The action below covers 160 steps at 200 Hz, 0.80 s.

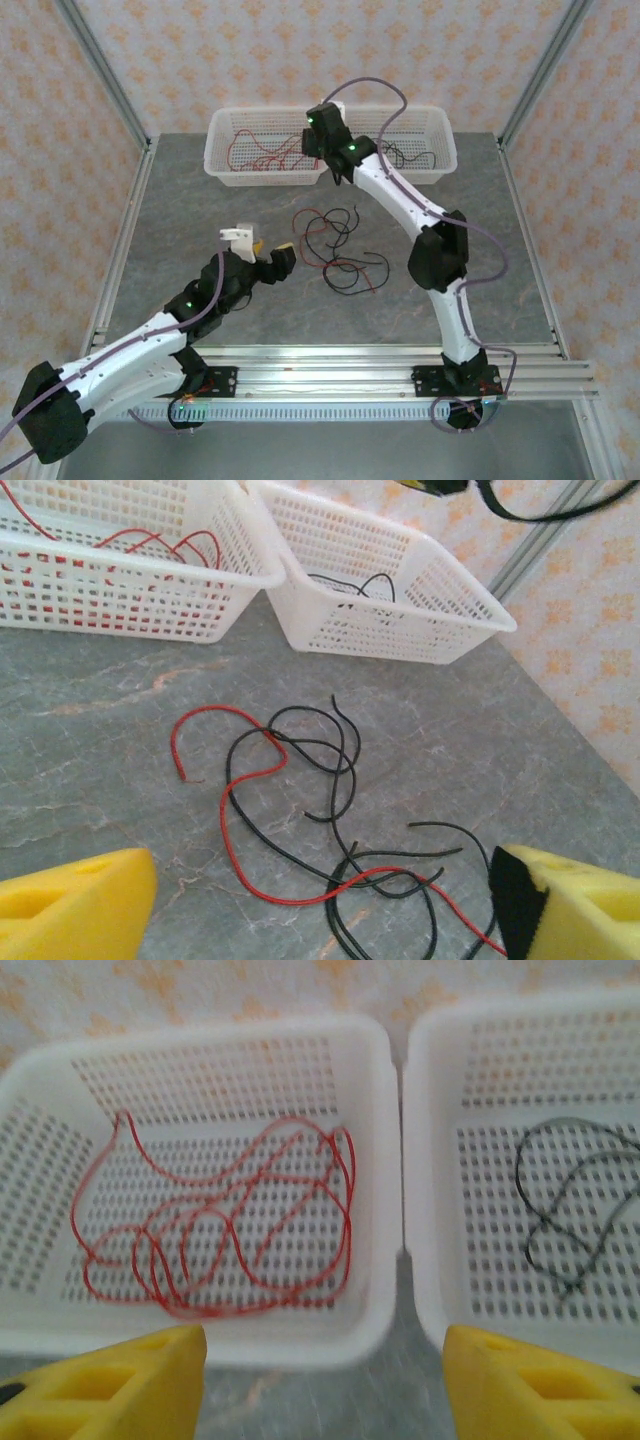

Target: Untangle the cables

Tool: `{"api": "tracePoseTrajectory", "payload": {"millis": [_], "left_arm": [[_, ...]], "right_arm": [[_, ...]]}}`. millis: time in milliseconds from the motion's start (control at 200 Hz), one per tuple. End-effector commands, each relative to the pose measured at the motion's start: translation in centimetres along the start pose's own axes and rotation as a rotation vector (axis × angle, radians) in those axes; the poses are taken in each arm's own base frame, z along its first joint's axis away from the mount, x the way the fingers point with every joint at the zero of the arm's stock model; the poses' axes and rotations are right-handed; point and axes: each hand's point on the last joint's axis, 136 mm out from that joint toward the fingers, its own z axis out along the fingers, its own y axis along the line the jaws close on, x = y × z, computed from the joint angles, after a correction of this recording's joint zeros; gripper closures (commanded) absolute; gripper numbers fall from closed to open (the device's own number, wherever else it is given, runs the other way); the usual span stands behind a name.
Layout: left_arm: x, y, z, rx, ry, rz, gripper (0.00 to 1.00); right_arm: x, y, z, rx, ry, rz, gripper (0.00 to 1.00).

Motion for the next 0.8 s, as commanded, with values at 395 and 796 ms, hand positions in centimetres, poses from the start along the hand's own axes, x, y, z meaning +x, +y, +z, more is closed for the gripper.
{"api": "tracePoseTrajectory", "payload": {"millis": [395,796], "left_arm": [[3.1,-3.7,6.9,-0.035,0.394,0.085,0.48],[7.7,-3.1,13.6,-0.137,0.663,0.307,0.65]], "right_arm": [[9.8,-9.0,-9.1,0.124,0.043,0.11,0.43],[13.6,-14.8,-13.6,0.059,0.034,0.282,0.49]]}}
